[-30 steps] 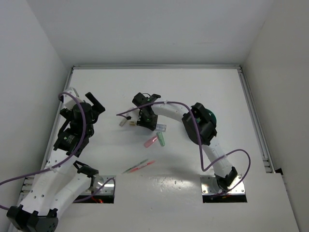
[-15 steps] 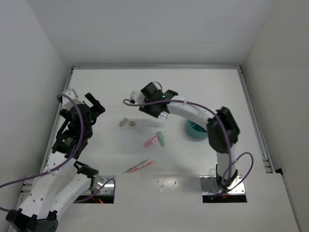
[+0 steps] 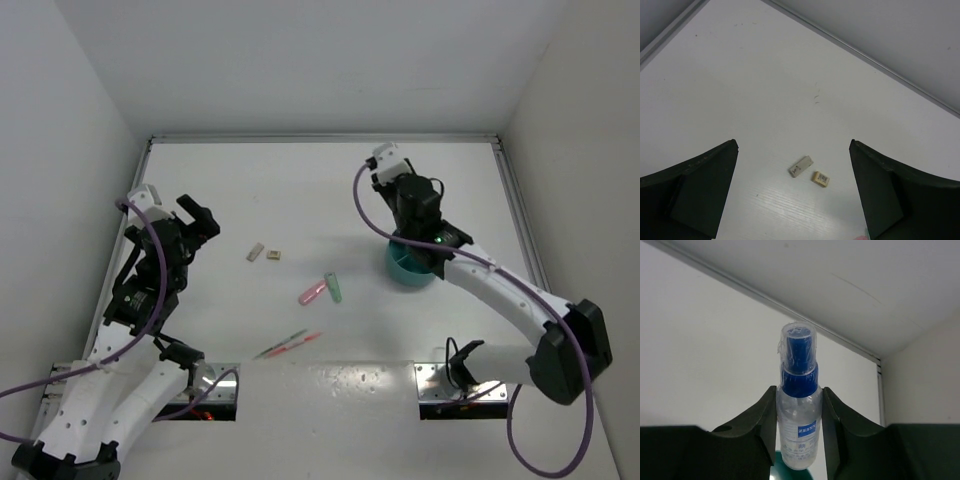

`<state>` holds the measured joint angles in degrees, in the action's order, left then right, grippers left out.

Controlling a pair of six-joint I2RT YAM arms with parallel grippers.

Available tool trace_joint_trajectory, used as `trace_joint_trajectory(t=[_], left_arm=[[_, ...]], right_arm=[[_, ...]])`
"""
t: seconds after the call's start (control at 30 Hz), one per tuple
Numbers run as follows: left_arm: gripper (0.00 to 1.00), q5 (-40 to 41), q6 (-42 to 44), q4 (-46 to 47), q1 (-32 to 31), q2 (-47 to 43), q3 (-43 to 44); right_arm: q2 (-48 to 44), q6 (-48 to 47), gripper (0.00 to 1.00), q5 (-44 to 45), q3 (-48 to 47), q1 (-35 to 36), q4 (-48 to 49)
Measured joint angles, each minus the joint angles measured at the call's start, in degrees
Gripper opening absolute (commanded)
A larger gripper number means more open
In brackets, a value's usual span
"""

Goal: Sort the stationery into containers
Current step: Pick up the stationery from the center of the board, then place the stationery in the storage box.

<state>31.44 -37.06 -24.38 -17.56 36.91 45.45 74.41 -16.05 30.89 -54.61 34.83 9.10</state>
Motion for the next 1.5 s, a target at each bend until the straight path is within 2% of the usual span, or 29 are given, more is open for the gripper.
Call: trace_joint_trajectory(t=[0.1, 0.23, 0.37, 0.5, 0.67, 0.77, 1.0, 1.3, 1.5], left_arm=[[1.00, -0.85, 0.24, 0.48, 0.00, 0.94, 0.00], [1.00, -2.08, 0.72, 0.85, 0.00, 2.34, 0.00], [1.00, -2.99, 1.14, 1.38, 0.00, 3.56, -0.39], [1.00, -4.24, 1.95, 1.36, 0.00, 4.26, -0.87], [1.00, -5.68, 2.45, 1.40, 0.00, 4.52, -0.87], [1.00, -6.51, 2.56, 1.40, 0.00, 4.59, -0.87], [1.00, -8.37, 2.58, 1.79, 0.00, 4.00, -0.87], [1.00, -9.66, 2.58, 1.81, 0.00, 3.30, -0.87], [1.00, -9.81, 2.58, 1.81, 0.00, 3.10, -0.87]], right_arm=[[-6.78, -1.25, 0.00, 0.50, 9.16, -3.04, 7.54], [-11.17, -2.47, 0.00, -0.26, 16.04, -5.03, 17.27], [-10.21, -3.61, 0.00, -1.16, 20.09, -8.33, 25.68], [-7.54, -3.08, 0.00, -3.10, 21.24, -14.08, 29.20], [-7.13, 1.11, 0.00, -9.05, 21.79, -20.33, 28.00], [-6.47, 3.69, 0.00, -13.94, 19.69, -23.32, 22.43], [-5.62, 5.64, 0.00, -31.43, 15.89, -29.49, 11.26], [0.87, 5.79, 0.00, -51.49, 13.90, -35.08, 5.77], [2.95, 5.70, 0.00, -59.84, 13.86, -36.50, 5.31]])
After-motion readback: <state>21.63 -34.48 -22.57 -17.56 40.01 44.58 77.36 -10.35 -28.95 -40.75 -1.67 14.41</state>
